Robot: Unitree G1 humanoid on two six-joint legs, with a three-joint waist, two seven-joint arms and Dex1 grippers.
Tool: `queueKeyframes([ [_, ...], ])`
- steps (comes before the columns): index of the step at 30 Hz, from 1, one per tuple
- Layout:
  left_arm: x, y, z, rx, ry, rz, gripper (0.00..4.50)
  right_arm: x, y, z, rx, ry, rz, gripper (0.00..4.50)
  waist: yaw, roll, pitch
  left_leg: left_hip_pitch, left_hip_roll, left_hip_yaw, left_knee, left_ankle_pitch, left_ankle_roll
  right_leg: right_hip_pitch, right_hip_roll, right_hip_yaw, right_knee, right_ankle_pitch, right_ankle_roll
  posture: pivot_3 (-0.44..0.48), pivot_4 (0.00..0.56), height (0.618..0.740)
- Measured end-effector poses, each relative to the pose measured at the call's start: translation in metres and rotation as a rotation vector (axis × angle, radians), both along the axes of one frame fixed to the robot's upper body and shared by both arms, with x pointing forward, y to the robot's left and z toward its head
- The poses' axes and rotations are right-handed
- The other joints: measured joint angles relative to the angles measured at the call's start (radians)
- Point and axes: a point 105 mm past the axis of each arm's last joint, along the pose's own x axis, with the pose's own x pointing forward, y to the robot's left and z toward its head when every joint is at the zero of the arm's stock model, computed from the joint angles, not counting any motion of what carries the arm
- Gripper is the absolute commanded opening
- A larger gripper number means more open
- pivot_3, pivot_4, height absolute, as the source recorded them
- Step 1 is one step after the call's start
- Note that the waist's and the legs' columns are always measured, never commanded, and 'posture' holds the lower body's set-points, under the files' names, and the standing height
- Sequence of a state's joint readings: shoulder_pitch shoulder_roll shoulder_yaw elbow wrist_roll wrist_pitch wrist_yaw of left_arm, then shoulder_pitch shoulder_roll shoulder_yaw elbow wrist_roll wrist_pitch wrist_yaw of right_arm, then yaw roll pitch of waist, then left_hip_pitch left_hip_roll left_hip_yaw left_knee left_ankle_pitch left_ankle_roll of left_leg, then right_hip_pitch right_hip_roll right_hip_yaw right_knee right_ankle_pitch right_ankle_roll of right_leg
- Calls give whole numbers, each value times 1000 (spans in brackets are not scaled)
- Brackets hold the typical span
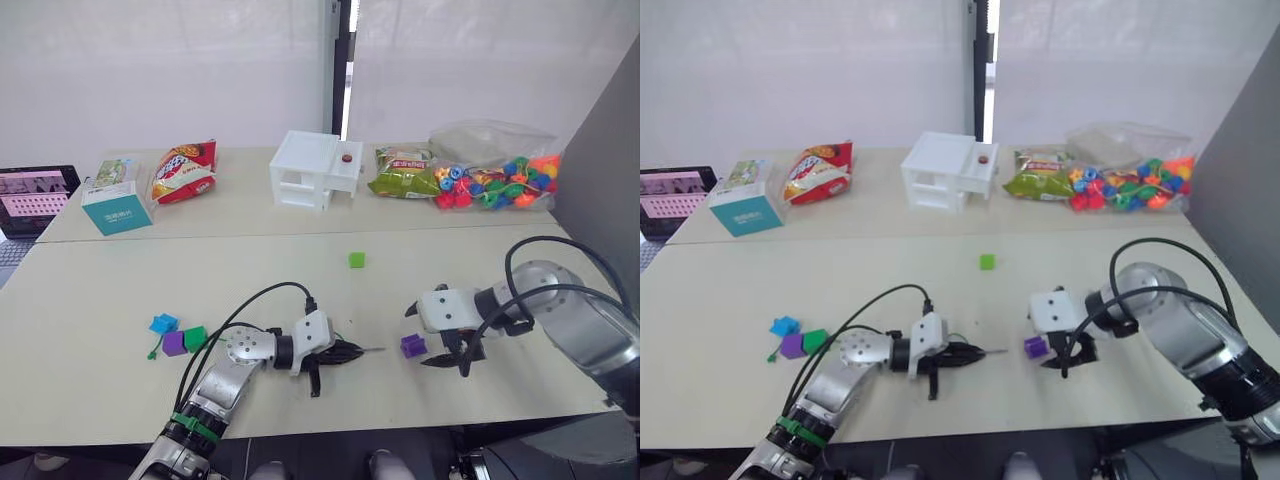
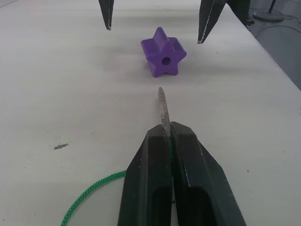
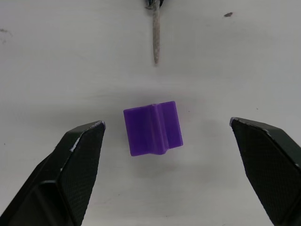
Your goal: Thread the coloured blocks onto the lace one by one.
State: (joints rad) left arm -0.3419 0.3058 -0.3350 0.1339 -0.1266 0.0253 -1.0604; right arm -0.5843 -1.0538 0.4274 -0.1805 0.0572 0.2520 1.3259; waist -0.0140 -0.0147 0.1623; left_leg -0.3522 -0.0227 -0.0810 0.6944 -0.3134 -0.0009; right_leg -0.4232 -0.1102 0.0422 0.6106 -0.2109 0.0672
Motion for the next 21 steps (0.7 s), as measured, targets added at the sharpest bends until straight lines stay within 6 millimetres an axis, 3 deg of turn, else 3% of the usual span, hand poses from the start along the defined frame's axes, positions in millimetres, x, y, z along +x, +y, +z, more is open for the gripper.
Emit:
queueKeyframes([
  [2,-1,0,0,1,1,0,0,0,0,-4,-4,18,13,4484,1,0,0,0,0,0,0,0,0,0,0,0,0,0,0,0,150,740],
  [3,-1,1,0,3,0,1,0,0,1,-5,0,21,21,4246,1,0,0,0,0,0,0,0,0,0,0,0,0,0,0,0,150,740],
  [12,-1,1,0,7,-5,6,0,4,3,-20,4,41,14,1342,1,0,0,0,0,0,0,0,0,0,0,0,0,0,0,0,150,740],
  [21,-1,-1,1,-9,3,6,0,5,7,-19,80,112,-144,1340,2,0,0,0,0,0,0,0,0,0,0,0,0,0,0,0,150,740],
])
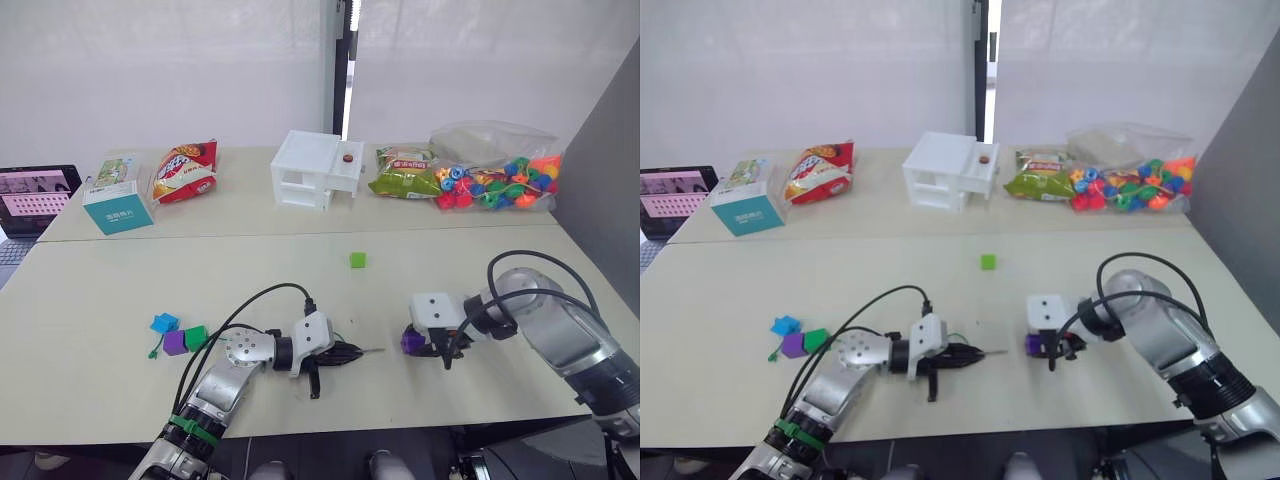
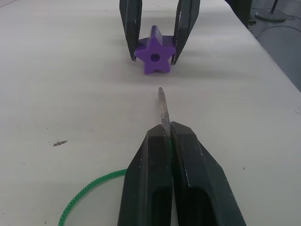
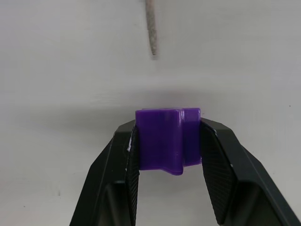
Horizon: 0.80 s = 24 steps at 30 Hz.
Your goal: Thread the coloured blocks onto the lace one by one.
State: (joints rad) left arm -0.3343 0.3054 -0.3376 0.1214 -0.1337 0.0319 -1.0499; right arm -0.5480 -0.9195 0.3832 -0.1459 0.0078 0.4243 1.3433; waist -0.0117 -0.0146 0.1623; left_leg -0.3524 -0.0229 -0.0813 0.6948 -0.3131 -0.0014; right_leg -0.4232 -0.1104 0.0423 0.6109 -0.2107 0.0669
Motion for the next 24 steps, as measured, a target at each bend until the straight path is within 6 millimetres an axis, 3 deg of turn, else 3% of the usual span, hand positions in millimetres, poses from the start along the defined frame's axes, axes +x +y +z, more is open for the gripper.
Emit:
queueKeyframes([
  [24,5,-17,6,-32,16,-28,0,-8,7,-2,16,1,-41,1340,0,0,0,0,0,0,0,0,0,0,0,0,0,0,0,0,150,740],
])
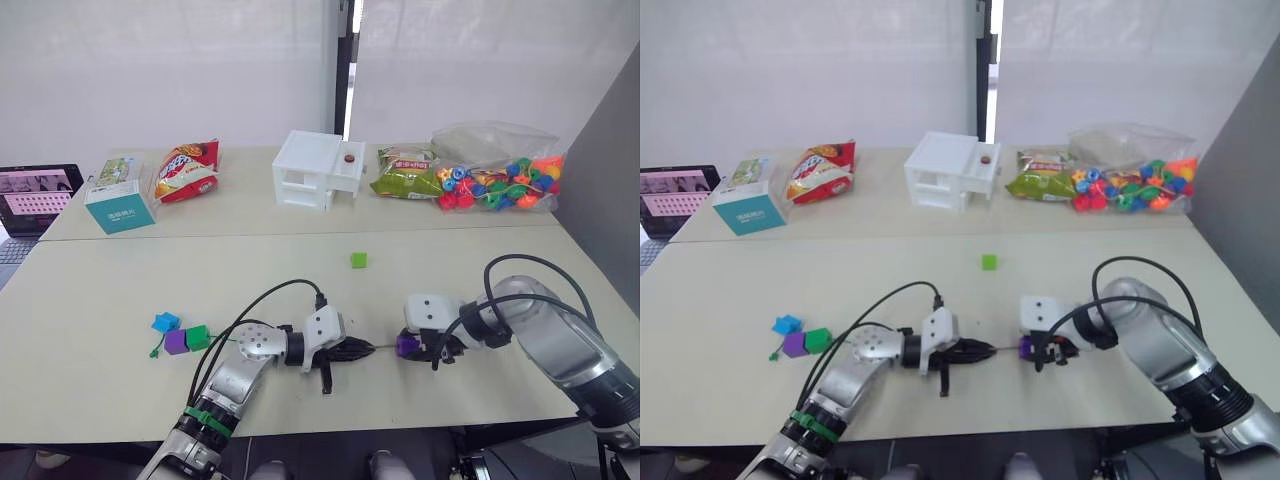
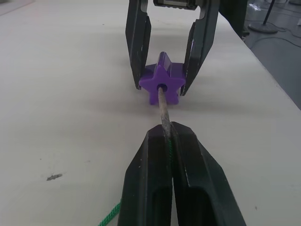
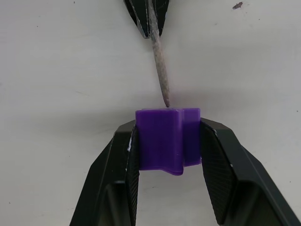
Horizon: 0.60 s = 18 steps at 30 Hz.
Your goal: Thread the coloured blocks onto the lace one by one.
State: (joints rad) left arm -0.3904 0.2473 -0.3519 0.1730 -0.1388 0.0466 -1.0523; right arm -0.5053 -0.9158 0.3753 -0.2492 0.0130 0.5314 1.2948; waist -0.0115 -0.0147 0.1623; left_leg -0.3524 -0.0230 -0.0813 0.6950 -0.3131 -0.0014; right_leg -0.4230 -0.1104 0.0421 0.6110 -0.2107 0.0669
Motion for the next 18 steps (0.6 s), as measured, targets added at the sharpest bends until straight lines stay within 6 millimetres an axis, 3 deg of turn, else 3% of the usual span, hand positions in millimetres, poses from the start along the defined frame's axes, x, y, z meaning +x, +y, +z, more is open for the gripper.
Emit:
queueKeyframes([
  [17,4,-30,0,3,1,-55,0,-2,6,0,6,-15,16,1340,0,0,0,0,0,0,0,0,0,0,0,0,0,0,0,0,150,740],
  [18,4,-31,0,2,5,-57,323,-3,6,0,5,-17,17,1340,0,0,0,0,0,0,0,0,0,0,0,0,0,0,0,0,150,740],
])
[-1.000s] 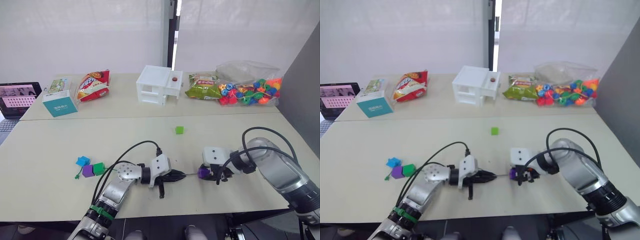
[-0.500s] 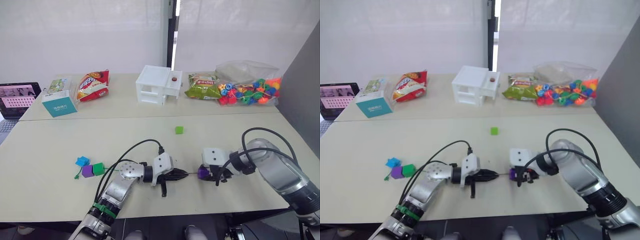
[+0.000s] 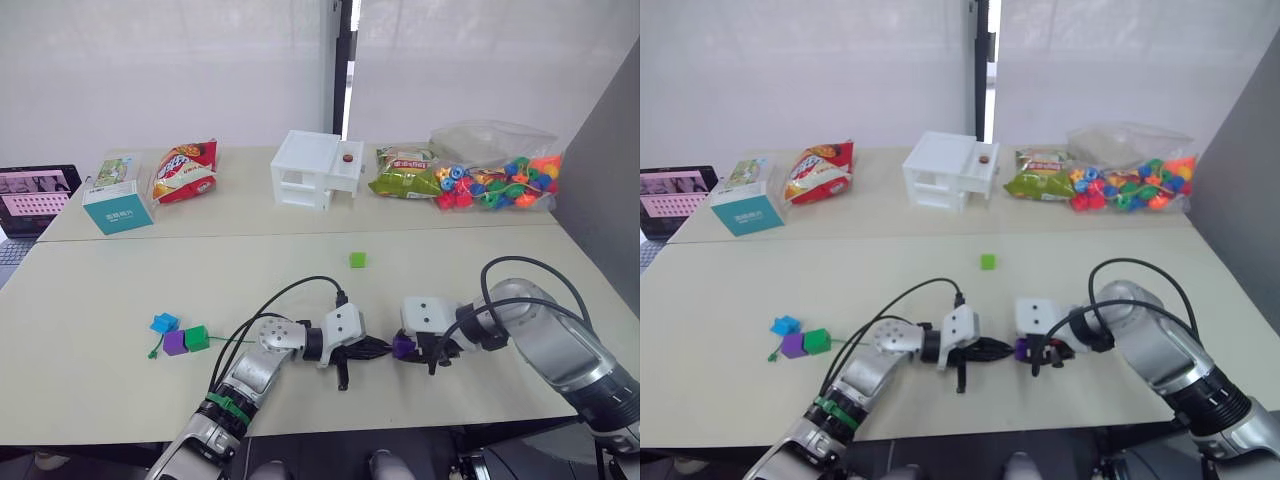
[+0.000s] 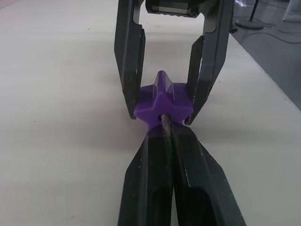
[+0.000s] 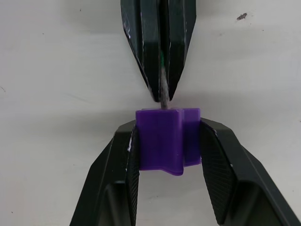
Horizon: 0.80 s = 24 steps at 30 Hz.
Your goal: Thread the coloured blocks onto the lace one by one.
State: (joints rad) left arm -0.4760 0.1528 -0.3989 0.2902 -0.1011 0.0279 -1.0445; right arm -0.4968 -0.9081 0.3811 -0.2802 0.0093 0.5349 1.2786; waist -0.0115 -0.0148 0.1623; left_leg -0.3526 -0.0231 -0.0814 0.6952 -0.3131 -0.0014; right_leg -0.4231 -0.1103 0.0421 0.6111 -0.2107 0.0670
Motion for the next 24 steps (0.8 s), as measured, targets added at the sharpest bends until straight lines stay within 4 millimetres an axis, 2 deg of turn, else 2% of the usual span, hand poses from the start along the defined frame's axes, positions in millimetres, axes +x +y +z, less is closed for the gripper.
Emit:
queueKeyframes([
  [6,5,1,7,29,-52,-5,2286,0,0,0,-3,-7,-2,1340,0,0,0,0,0,0,0,0,0,0,0,0,0,0,0,0,150,740],
  [12,4,16,10,83,-105,0,2327,-1,1,-1,-1,-14,-2,1340,-1,0,0,0,0,0,0,0,0,0,0,0,0,0,0,0,150,740],
  [20,1,34,2,133,-75,37,2327,0,2,-1,2,-19,-1,1340,-1,0,0,0,0,0,0,0,0,0,0,0,0,0,0,0,150,740],
  [24,-2,32,-1,126,-44,38,1176,0,2,-1,4,-20,-1,1340,-2,0,0,0,0,0,0,0,0,0,0,0,0,0,0,0,150,740],
])
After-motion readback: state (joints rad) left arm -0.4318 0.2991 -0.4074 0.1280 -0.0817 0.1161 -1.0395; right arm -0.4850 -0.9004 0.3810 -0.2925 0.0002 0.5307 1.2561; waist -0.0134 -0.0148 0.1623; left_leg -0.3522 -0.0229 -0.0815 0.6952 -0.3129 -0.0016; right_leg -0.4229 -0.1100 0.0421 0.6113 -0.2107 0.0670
